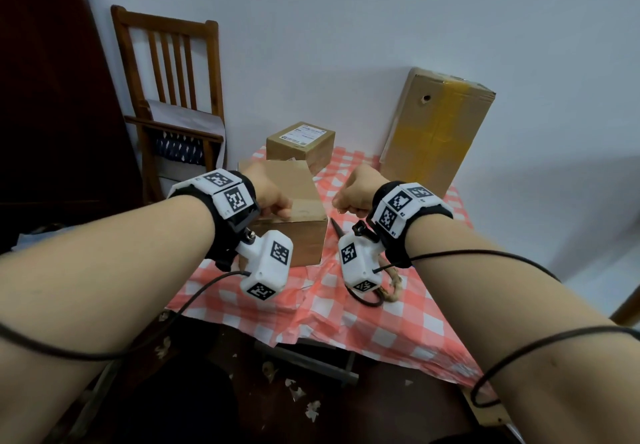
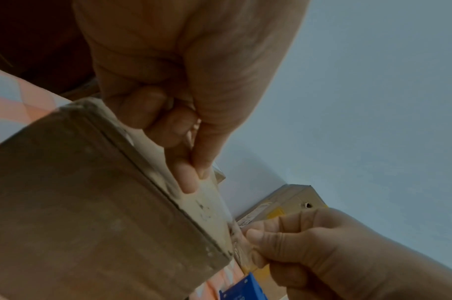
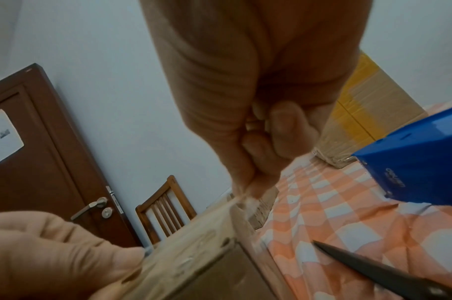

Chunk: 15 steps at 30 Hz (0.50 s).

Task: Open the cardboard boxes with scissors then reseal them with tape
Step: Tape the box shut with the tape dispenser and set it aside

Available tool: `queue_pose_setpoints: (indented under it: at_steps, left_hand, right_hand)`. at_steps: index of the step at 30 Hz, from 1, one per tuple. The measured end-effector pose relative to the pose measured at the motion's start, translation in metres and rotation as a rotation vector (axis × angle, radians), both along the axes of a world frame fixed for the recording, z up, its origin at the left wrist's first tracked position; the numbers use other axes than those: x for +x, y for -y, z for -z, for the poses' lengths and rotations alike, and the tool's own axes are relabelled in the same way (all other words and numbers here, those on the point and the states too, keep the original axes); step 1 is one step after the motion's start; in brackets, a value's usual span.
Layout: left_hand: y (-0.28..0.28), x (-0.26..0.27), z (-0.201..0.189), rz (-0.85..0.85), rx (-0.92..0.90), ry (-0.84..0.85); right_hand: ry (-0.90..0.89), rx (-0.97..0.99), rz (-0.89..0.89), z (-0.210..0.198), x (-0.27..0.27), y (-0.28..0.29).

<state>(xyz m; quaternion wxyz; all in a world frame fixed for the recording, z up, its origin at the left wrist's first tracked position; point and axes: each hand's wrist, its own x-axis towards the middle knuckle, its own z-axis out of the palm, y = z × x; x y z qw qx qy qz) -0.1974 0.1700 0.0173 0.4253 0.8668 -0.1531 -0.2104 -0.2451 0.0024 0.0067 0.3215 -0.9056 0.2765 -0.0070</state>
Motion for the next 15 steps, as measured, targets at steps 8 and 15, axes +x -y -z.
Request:
queue_pose_setpoints:
  at_steps: [8, 15]
  left_hand:
    - [0.001, 0.008, 0.003, -0.008, 0.027, -0.032]
    - [0.001, 0.014, 0.007, -0.011, 0.044, -0.040]
  right_hand:
    - [-0.001, -0.046, 0.027, 0.014, 0.002, 0.009]
    - [0.070, 0.285, 0.132, 0.012, -0.005, 0.003]
